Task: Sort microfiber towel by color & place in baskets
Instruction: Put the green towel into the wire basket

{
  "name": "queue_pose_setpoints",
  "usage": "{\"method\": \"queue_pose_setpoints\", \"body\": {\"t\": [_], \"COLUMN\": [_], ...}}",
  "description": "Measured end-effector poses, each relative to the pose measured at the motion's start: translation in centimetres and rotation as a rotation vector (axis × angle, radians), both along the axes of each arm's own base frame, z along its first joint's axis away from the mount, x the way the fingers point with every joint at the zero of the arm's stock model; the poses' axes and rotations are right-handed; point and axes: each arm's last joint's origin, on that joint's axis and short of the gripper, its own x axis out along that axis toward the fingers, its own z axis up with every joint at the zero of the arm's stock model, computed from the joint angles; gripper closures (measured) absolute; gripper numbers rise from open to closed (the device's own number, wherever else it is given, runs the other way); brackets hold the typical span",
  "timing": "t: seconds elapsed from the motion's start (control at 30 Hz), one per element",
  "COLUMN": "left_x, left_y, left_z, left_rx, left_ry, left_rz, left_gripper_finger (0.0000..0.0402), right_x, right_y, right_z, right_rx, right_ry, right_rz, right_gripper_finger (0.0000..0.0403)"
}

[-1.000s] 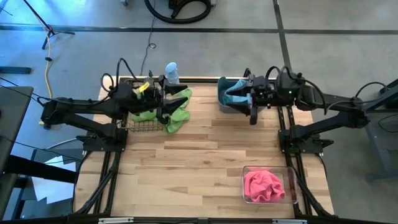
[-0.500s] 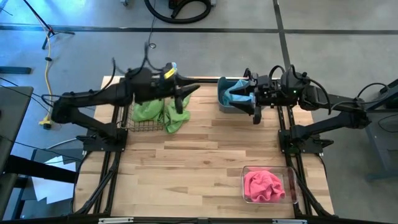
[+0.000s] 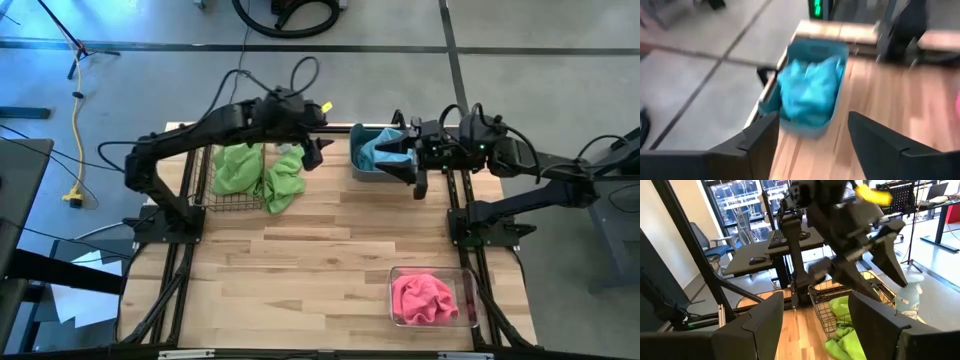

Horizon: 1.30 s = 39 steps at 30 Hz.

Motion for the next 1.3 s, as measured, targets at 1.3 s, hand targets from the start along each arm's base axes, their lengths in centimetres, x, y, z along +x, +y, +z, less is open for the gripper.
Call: {"method": "queue_pose_setpoints", "body": {"t": [1.3], "left_x": [2.8], "left_y": [8.3], "left_z": [-21.9], "left_rx": [-0.4], "left_ry": [1.069], "left_rz": [0.217], "left_gripper_finger": [0.0137], "right_x": [-0.3], "right_y": [0.0], "right_z": [-0.7], "right_rx": [0.082], "right_ry": [0.072], "right_rz": [-0.009], "right_gripper_finger": [0.0183]}}
